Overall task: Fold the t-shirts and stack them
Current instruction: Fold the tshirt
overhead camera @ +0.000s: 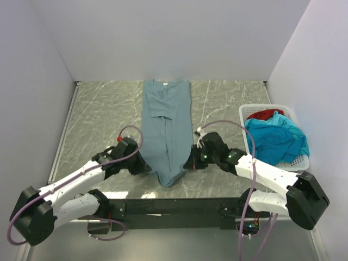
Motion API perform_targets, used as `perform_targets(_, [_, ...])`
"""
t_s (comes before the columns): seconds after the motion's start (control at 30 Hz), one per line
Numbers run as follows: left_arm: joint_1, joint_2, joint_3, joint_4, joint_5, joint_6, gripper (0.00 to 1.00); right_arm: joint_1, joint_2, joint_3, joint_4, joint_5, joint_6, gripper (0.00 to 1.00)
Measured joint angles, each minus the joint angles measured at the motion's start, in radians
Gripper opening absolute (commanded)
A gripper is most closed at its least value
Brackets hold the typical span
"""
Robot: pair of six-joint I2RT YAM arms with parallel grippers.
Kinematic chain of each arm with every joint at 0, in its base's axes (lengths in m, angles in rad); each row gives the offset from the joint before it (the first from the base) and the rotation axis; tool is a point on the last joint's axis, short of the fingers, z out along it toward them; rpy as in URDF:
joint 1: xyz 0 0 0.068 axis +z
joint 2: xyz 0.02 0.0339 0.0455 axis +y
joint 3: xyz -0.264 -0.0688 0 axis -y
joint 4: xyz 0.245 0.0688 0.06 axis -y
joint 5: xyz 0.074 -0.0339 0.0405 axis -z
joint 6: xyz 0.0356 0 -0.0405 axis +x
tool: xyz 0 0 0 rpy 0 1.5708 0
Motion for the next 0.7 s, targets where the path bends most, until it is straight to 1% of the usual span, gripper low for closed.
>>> perform_targets(0.17, [0.011,0.120,0.168,0.030,-0.068,0.054,0.01,-0.066,0.061,0.111,0.018,0.051,-0.006,0.03])
perform_targets(0.23, [0.026,0.150,0.210,0.048,-0.087,0.072,0.01,-0.086,0.093,0.150,0.016,0.076,-0.009,0.03])
perform_targets(0.37, [0.100,0.205,0.254,0.111,-0.089,0.107,0.01,-0.122,0.157,0.233,0.009,0.127,-0.010,0.02])
perform_targets(0.53, [0.194,0.303,0.308,0.154,-0.079,0.146,0.01,-0.181,0.229,0.319,0.009,0.151,-0.008,0.02])
perform_targets(0.7, [0.266,0.415,0.418,0.159,-0.051,0.212,0.01,-0.220,0.330,0.407,0.002,0.151,-0.019,0.02])
